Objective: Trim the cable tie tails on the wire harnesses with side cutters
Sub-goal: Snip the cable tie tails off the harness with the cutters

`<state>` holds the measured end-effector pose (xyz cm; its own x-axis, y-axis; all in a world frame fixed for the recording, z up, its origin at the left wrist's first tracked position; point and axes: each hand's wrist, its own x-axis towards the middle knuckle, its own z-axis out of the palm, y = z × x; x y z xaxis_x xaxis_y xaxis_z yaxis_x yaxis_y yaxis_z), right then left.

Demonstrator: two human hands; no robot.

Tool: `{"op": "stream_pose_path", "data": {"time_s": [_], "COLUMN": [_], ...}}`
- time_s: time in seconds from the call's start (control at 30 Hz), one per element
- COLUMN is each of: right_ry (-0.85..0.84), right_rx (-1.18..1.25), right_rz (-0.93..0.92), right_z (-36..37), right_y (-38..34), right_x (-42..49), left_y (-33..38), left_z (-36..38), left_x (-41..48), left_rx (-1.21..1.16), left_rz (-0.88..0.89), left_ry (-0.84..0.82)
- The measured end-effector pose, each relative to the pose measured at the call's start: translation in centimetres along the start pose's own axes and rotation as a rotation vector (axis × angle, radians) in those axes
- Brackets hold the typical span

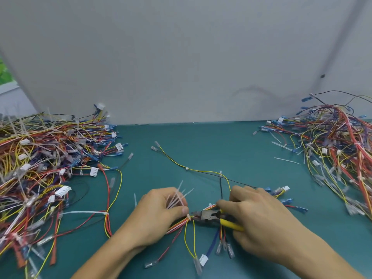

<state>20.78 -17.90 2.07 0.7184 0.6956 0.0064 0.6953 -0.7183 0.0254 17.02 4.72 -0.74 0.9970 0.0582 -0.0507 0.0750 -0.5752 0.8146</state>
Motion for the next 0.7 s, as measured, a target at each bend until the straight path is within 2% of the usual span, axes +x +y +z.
{"op": "stream_pose_path", "data": {"time_s": [0.33,0.5,0.7], "right_ry": [-0.052,-0.092,-0.105], "right_rx": [0.013,-0.029,0.067], "right_rz": [-0.026,-0.040,-0.072], "right_z": [-1.0,-1.3,-0.7], "right_y": [0.1,-0.2,0.1], "right_x": [0.4,1.2,1.2], "left_y": [-0.1,0.0,0.1], "left_z": [0.0,0.0,0.4], "left_x": [-0.3,-0.3,-0.4], "left_rx": [-0.164,-0.169,-0.138], "left_rz": [0.010,0.012,0.014], "left_ry": [-0.068,-0.067,-0.018]}}
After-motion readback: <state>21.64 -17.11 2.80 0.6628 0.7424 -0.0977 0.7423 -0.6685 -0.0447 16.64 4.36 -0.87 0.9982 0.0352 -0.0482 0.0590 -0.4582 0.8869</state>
